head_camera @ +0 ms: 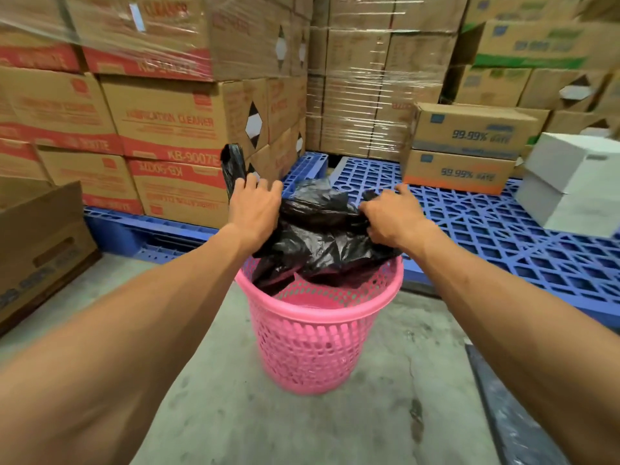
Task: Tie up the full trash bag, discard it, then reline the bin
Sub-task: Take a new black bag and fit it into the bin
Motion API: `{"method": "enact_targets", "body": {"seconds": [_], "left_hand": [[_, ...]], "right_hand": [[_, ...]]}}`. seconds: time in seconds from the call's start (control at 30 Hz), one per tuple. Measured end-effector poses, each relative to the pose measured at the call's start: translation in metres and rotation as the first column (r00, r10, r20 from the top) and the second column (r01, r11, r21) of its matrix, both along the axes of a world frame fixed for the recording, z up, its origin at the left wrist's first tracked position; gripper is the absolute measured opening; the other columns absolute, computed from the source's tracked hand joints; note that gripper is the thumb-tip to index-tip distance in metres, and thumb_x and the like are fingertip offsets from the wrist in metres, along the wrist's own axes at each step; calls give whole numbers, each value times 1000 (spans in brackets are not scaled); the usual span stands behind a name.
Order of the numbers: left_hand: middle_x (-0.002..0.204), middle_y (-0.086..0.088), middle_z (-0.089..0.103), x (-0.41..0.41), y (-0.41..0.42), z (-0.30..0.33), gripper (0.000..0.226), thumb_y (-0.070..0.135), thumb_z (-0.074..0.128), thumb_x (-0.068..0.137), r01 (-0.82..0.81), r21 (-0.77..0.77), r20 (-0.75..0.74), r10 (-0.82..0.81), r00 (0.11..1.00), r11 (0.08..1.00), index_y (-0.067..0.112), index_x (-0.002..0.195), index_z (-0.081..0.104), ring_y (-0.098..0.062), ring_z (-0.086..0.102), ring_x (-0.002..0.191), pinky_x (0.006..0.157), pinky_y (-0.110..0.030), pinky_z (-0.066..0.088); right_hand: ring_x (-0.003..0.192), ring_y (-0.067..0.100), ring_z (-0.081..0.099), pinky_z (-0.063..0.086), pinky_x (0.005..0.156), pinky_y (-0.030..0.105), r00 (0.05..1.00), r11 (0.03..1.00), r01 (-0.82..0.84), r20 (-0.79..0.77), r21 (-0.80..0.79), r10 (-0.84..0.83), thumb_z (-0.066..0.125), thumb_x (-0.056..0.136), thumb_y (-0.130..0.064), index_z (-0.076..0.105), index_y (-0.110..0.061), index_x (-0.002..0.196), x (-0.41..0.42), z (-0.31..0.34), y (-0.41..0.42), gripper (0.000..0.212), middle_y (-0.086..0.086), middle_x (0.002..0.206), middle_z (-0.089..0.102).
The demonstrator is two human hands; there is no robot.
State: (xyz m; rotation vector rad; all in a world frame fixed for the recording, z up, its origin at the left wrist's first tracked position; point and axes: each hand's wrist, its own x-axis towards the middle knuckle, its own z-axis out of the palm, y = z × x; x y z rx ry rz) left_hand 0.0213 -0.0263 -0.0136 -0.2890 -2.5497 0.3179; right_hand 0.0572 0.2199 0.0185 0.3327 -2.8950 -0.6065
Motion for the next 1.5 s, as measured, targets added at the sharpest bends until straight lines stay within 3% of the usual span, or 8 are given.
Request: {"method": "enact_targets", "body": {"seconds": [0.3, 0.43, 0.63, 0.77, 1.03, 1.27, 1.37, 1.5], "left_hand": [[113, -15, 60, -15, 12, -34, 32, 15, 61, 88, 186, 125, 43, -193, 980, 975, 10, 119, 56, -36, 49, 109, 88, -44, 36], [112, -13, 58, -22, 29, -46, 29, 17, 61, 88, 210, 138, 101, -225, 969, 968, 14, 117, 63, -36, 48, 110, 88, -43, 34], [110, -14, 57, -24, 49, -57, 24, 20, 61, 87, 193, 201, 125, -220, 968, 961, 10, 104, 74, -36, 47, 110, 90, -45, 32], [108, -13, 61, -28, 37, -52, 30, 25, 53, 92, 161, 183, 71, -176, 982, 970, 7, 103, 73, -35, 47, 109, 92, -45, 28], [78, -10, 74, -28, -36, -26, 34, 30, 48, 81, 346, -26, -131, -347, 929, 938, 7, 83, 74, -32, 59, 99, 100, -46, 29], [102, -4, 76, 21, -39, -4, 50, 21, 43, 71, 746, -75, 206, -722, 660, 661, 13, 108, 75, -27, 68, 100, 86, -36, 58], [106, 2, 74, 39, -35, 3, 48, 30, 39, 74, 646, 100, 388, -627, 675, 757, 18, 103, 75, -23, 66, 98, 82, -36, 57], [89, -11, 70, 44, -25, 5, 50, 46, 41, 82, 244, 464, 630, -510, 586, 852, 5, 85, 70, -22, 62, 79, 85, -45, 52]], "right_hand": [[110, 28, 56, 31, 101, 42, 997, 995, 23, 79, -97, -15, 63, 78, -68, 61, -31, 112, 14, -14, 18, 51, 7, 102, 68], [121, 25, 47, 26, 107, 43, 978, 999, 28, 209, -41, -19, 64, 81, -57, 67, -36, 115, 25, -23, 19, 40, 1, 114, 63], [106, 35, 51, 30, 98, 46, 969, 994, 26, -248, 109, 2, 78, 73, -42, 78, -15, 97, 25, -26, 29, 35, 9, 100, 61], [105, 30, 52, 23, 107, 50, 982, 986, -135, -117, 101, 147, 64, 79, -66, 79, -17, 85, 9, -34, 28, 51, 1, 88, 67], [98, 30, 62, 24, 112, 53, 904, 913, -406, -164, -38, 395, 76, 74, -28, 73, -20, 93, -6, -32, 16, 21, 1, 84, 69], [90, 22, 64, 32, 112, 36, 890, 895, -444, 90, -41, 446, 43, 82, -63, 72, -20, 74, 6, -23, 16, 52, 0, 74, 70], [62, 24, 56, 46, 65, 33, 905, 908, -346, 170, -234, 389, 36, 89, -70, 55, -20, 56, 19, -13, 18, 63, -1, 54, 52], [83, 33, 62, 42, 69, 34, 963, 972, -147, 197, -183, 182, 26, 102, -55, 51, -15, 74, 29, 1, 19, 55, 12, 83, 62]]}}
